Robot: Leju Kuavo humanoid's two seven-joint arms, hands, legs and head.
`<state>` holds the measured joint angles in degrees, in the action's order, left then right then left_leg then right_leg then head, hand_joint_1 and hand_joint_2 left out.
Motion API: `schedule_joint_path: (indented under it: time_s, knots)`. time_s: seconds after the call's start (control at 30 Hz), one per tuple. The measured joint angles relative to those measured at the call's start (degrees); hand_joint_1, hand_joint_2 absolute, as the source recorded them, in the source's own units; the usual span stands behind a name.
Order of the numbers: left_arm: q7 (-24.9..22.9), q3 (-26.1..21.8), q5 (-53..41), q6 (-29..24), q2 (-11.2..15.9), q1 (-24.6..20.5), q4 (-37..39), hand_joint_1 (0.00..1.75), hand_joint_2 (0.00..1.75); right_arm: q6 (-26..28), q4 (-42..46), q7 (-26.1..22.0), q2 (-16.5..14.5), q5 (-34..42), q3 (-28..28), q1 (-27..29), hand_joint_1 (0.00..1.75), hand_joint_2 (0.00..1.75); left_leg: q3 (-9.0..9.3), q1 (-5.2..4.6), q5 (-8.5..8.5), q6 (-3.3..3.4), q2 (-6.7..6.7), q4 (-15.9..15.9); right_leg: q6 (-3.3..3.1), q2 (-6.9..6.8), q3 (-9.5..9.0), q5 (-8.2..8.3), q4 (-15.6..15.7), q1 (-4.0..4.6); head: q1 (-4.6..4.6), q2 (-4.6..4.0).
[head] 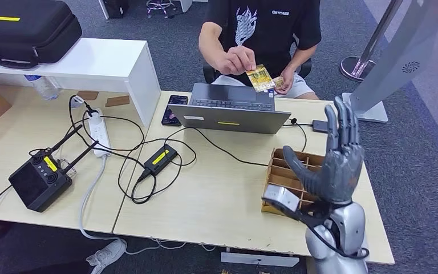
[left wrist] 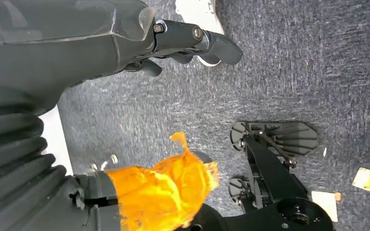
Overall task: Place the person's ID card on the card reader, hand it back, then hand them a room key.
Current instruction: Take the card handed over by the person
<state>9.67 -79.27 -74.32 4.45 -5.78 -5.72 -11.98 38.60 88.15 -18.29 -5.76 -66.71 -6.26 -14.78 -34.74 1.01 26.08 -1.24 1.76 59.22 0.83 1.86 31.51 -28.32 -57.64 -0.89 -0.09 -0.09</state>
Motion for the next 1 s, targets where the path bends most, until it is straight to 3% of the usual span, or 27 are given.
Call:
schedule_joint_path:
  time_s: [0.07,0.17,0.3,0.37,0.5,0.6,0.77,1.0]
  knots:
    - [0.1,0.7,-0.8,0.2,0.2,-0.1,0.0,0.0,1.75,-1.5,-8.2,6.4,2.9,-1.1,-5.3,-8.1,0.0,1.75,-0.07,-0.01,-0.15,0.04,0.03,0.0,0.05,0.01,0.09,0.14,0.0,-0.01,0.0,0.0]
    - [0.3,1.9,-1.9,0.5,0.4,-0.2,0.0,0.0,1.75,-3.6,-20.7,11.2,5.6,-2.0,-11.9,-19.0,0.0,1.75,-0.15,0.0,-0.32,0.07,0.17,0.0,0.08,-0.11,0.14,0.22,0.0,-0.02,-0.01,0.0]
    - [0.3,2.9,-2.8,0.6,0.6,-0.1,0.0,0.0,1.75,-5.0,-34.0,13.8,7.0,-2.0,-16.9,-29.0,1.67,1.75,-0.19,0.0,-0.37,0.08,0.26,0.0,0.07,-0.21,0.15,0.23,0.0,-0.02,-0.01,0.0]
    - [0.3,3.4,-3.0,0.6,0.6,-0.1,0.0,0.0,1.75,-4.9,-38.9,13.7,7.2,-1.4,-18.5,-32.2,1.74,1.75,-0.19,0.0,-0.37,0.08,0.26,0.0,0.06,-0.21,0.16,0.24,0.0,-0.02,-0.01,0.0]
    - [0.3,3.8,-3.3,0.6,0.7,-0.1,0.0,0.0,1.75,-3.3,-44.3,12.7,7.4,0.0,-20.5,-34.8,1.63,1.75,-0.23,0.0,-0.35,0.09,0.25,0.0,0.06,-0.21,0.22,0.23,0.0,-0.02,-0.01,0.0]
    - [0.3,4.0,-3.4,0.5,0.8,-0.1,0.0,0.0,1.75,-1.6,-45.3,12.2,7.7,0.7,-21.4,-34.9,1.61,1.75,-0.28,0.0,-0.34,0.08,0.23,0.0,0.06,-0.2,0.29,0.23,0.0,-0.02,-0.01,0.0]
    - [0.3,4.2,-3.6,0.5,0.9,-0.1,0.0,0.0,1.75,0.4,-43.5,11.6,8.6,0.8,-22.3,-33.8,1.43,1.75,-0.31,0.01,-0.33,0.08,0.22,0.0,0.06,-0.2,0.33,0.23,0.0,-0.02,-0.01,0.0]
    - [0.3,4.2,-3.3,0.5,0.9,-0.1,0.0,0.0,1.75,1.1,-32.0,11.5,9.8,-2.8,-23.3,-26.7,1.72,1.75,-0.33,0.01,-0.32,0.07,0.21,0.0,0.06,-0.18,0.35,0.21,0.0,-0.01,-0.01,0.0]
